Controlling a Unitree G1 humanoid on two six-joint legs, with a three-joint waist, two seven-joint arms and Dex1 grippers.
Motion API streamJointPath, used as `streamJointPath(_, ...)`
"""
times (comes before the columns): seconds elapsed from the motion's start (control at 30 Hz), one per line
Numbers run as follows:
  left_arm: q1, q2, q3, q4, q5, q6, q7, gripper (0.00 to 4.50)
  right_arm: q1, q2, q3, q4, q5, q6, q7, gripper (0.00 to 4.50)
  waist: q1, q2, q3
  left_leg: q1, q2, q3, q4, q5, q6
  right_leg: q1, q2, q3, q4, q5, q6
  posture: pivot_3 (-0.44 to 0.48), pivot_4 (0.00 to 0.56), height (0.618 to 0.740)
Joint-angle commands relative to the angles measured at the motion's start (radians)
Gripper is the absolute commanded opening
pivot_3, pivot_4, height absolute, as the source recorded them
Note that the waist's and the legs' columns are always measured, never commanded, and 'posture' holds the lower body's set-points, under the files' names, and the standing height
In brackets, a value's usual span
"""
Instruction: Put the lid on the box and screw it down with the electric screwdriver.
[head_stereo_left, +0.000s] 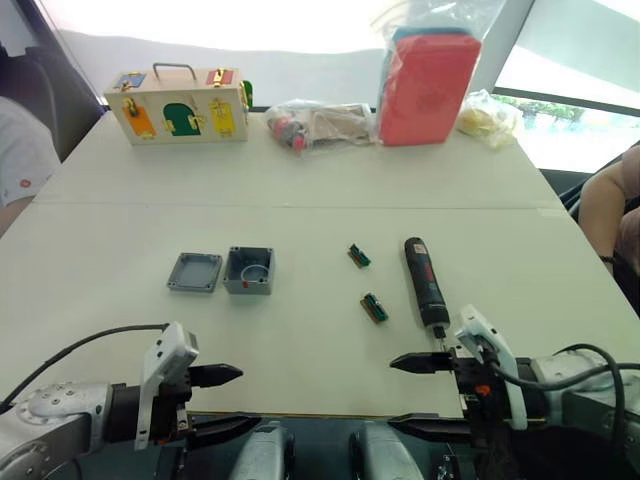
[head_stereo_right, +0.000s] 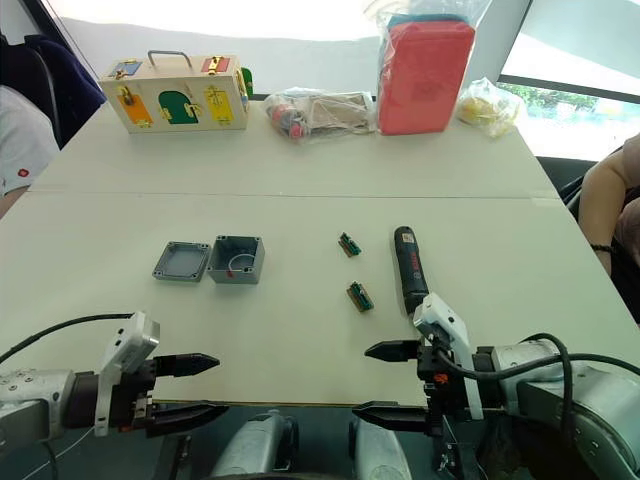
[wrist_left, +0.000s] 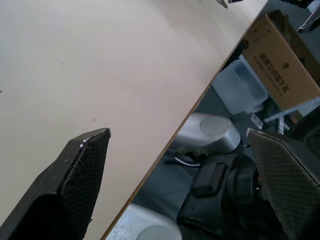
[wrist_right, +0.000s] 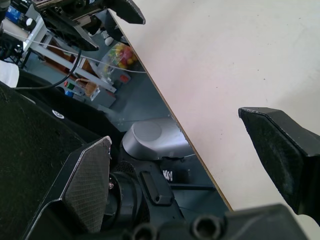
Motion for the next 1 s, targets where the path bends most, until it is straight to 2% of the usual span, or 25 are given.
streamJointPath(0.03,-0.011,-0.004,0.0,-0.009,-0.002,-0.007,0.001,4.49,-0.014,0.01,0.004,-0.009,0.004,-0.007,-0.018,4.5,0.0,0.0,0.0,0.0,0.0,0.0,0.0,0.0,0.0,0.0,0.0,0.0,0.0,0.0,0.0,0.0,0.15,0.738)
streamJointPath(0.1,-0.013,-0.002,0.0,-0.009,0.006,-0.006,0.007,4.49,-0.017,0.013,0.015,-0.011,-0.023,-0.012,-0.046,4.5,0.0,0.0,0.0,0.0,0.0,0.0,0.0,0.0,0.0,0.0,0.0,0.0,0.0,0.0,0.0,0.0,0.15,0.738)
streamJointPath(0.2,-0.028,-0.017,0.005,0.005,-0.005,-0.002,0.024,4.49,-0.059,0.027,0.023,0.009,0.052,0.063,-0.102,4.5,-0.001,0.0,0.0,0.0,0.0,0.0,0.0,0.0,0.0,0.0,0.0,0.0,0.0,0.0,0.0,0.0,0.15,0.738)
streamJointPath(0.3,-0.043,-0.024,0.006,0.013,-0.012,0.005,0.037,4.49,-0.076,0.03,0.022,0.011,0.084,0.082,-0.098,4.5,0.0,0.0,0.0,0.0,0.0,0.0,0.0,0.0,0.0,0.0,0.0,0.0,0.0,0.0,0.0,0.0,0.15,0.738)
streamJointPath(0.73,-0.09,-0.02,0.013,0.04,0.002,0.016,0.063,4.49,-0.102,0.036,0.041,0.019,0.025,0.03,-0.09,4.5,0.0,0.0,0.0,0.0,0.0,0.0,0.0,0.0,0.0,0.0,0.0,0.0,0.0,0.0,0.0,0.0,0.15,0.738)
streamJointPath(0.83,-0.17,0.029,0.003,0.107,0.045,0.048,0.088,4.49,-0.178,0.019,0.058,0.039,0.012,0.07,-0.127,4.5,0.0,0.0,0.0,0.0,0.0,0.0,0.0,0.0,0.0,0.0,0.0,0.0,0.0,0.0,0.0,0.0,0.15,0.738)
streamJointPath(1.0,-0.42,0.161,-0.023,0.25,0.063,0.052,-0.013,4.49,-0.376,0.084,0.052,0.068,0.064,0.088,-0.208,4.5,-0.001,-0.001,0.001,0.0,0.0,0.0,0.001,0.0,0.0,-0.002,0.0,0.0,0.002,0.0,0.0,0.0,0.15,0.738)
